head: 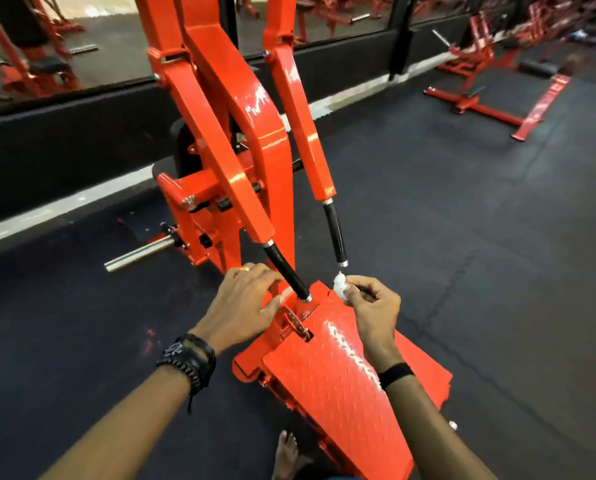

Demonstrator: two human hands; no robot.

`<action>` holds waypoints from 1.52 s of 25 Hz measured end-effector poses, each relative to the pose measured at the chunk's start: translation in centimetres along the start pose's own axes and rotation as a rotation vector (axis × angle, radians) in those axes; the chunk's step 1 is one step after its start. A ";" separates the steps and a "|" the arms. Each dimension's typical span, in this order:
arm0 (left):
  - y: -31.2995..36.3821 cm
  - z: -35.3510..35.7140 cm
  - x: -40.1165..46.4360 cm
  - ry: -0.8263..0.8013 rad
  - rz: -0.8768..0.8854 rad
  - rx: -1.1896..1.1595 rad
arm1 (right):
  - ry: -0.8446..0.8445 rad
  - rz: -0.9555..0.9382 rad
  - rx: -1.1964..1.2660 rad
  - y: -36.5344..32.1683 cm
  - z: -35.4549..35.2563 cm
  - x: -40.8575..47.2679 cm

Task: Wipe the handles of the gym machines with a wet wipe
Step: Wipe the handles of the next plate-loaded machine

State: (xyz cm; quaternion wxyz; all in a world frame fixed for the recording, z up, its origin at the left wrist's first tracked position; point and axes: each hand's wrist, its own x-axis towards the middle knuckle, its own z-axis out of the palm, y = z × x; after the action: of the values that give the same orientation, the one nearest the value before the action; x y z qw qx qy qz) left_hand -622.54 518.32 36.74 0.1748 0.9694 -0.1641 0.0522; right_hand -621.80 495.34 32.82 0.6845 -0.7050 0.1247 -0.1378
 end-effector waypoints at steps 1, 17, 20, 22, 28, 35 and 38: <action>-1.1 -0.1 1.3 0.008 0.034 0.020 | 0.016 -0.002 -0.004 0.4 0.7 0.5; -13.1 1.2 24.7 -0.289 0.612 0.669 | 0.260 0.174 -0.074 9.4 13.3 7.0; -15.7 3.2 26.6 -0.395 0.751 0.782 | 0.365 0.244 -0.090 11.4 15.8 7.8; -16.1 4.1 27.2 -0.445 0.858 0.811 | 0.442 0.285 -0.083 12.0 17.6 8.5; -16.3 5.5 27.5 -0.480 1.033 0.894 | 0.660 0.360 -0.058 13.9 23.7 9.7; -16.8 5.9 27.6 -0.417 1.064 0.869 | 0.547 0.180 -0.090 13.4 25.0 9.7; -16.6 5.7 27.5 -0.434 1.042 0.889 | 0.565 0.213 -0.123 15.4 23.5 8.9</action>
State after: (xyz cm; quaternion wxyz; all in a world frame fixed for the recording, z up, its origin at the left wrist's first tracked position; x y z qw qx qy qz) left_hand -590.82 522.75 30.46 -0.3206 0.7331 -0.5998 -0.0034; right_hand -604.70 513.49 17.06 0.5892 -0.6621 0.3912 -0.2479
